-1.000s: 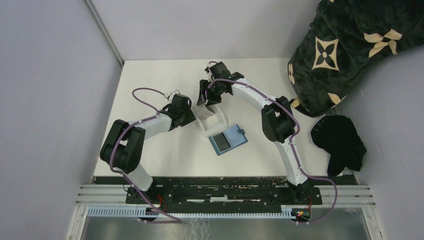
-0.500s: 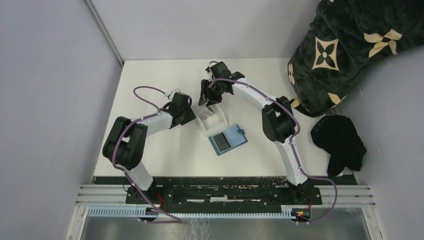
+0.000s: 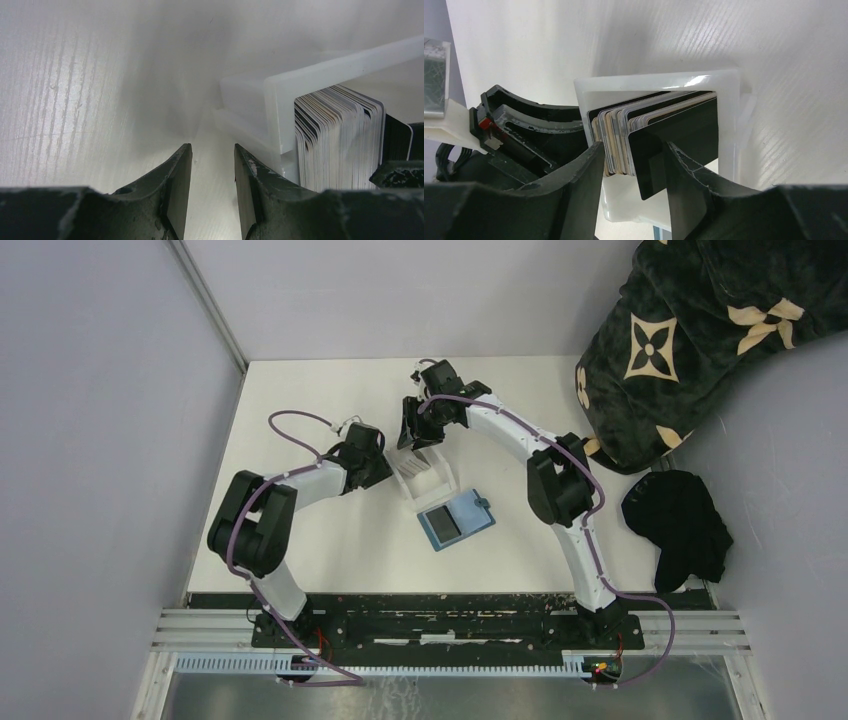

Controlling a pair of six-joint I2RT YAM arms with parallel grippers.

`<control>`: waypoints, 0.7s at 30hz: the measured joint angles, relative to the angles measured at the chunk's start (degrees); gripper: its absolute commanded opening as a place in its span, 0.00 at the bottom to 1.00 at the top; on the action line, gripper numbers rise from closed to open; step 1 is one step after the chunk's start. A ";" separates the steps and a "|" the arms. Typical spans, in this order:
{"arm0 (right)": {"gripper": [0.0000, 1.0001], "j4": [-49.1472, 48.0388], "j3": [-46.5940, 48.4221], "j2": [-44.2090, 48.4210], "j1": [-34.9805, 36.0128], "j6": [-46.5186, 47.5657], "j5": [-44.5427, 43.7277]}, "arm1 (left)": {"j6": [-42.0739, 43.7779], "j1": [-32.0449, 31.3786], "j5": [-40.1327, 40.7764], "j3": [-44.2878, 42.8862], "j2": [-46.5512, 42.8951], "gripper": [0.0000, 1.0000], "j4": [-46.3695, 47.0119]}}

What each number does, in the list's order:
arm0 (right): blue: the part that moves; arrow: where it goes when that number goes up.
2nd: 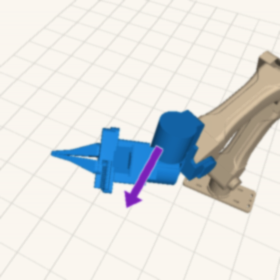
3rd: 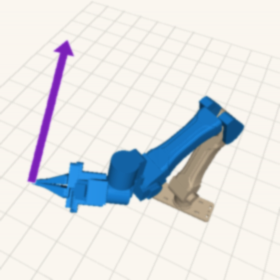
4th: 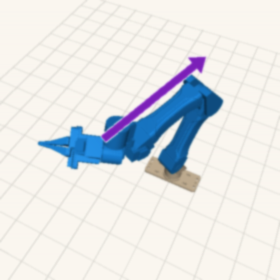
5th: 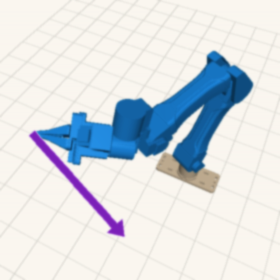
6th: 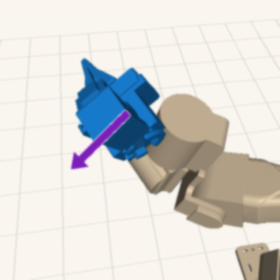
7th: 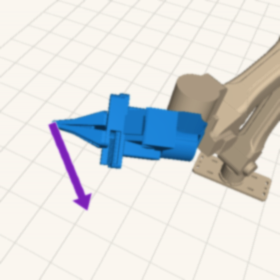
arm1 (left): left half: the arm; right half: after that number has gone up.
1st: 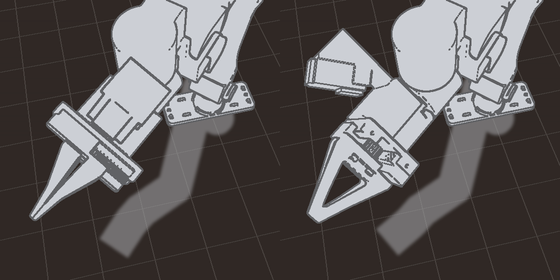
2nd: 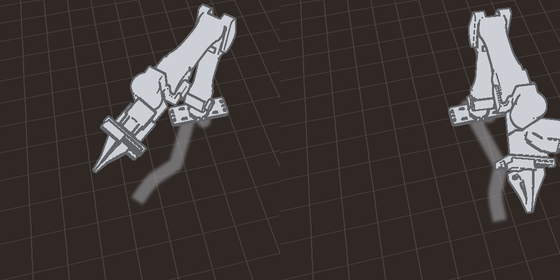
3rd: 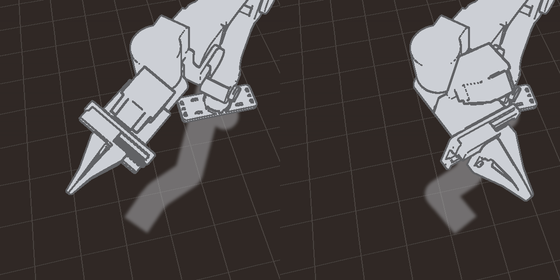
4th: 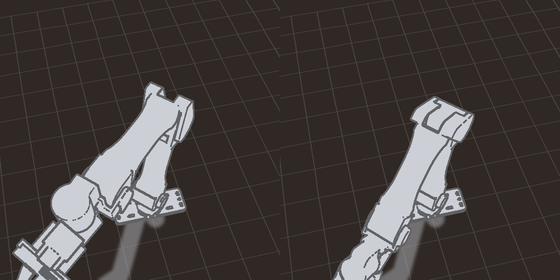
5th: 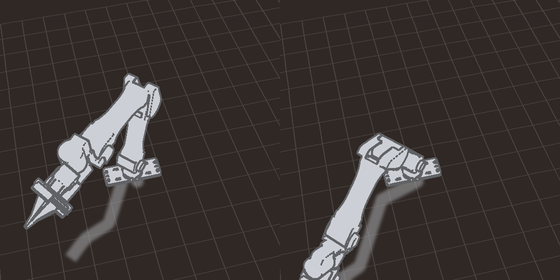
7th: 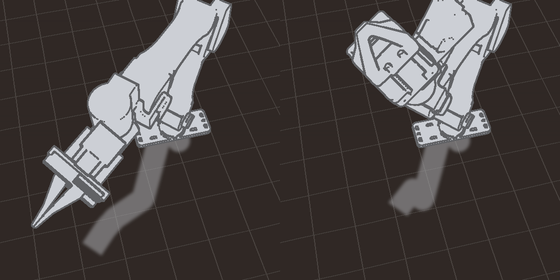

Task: Put the credit cards into the card holder
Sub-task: Pick up the credit card from the storage box.

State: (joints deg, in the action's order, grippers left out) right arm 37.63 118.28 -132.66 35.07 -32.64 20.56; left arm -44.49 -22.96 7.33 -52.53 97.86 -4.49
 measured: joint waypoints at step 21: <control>0.17 1.81 0.00 1.70 0.33 2.51 -2.89 | 0.02 0.00 -0.09 -0.24 0.02 0.44 0.13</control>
State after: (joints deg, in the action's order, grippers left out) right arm 39.44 118.28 -130.96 35.40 -30.13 17.67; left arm -44.47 -22.96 7.25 -52.77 97.89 -4.36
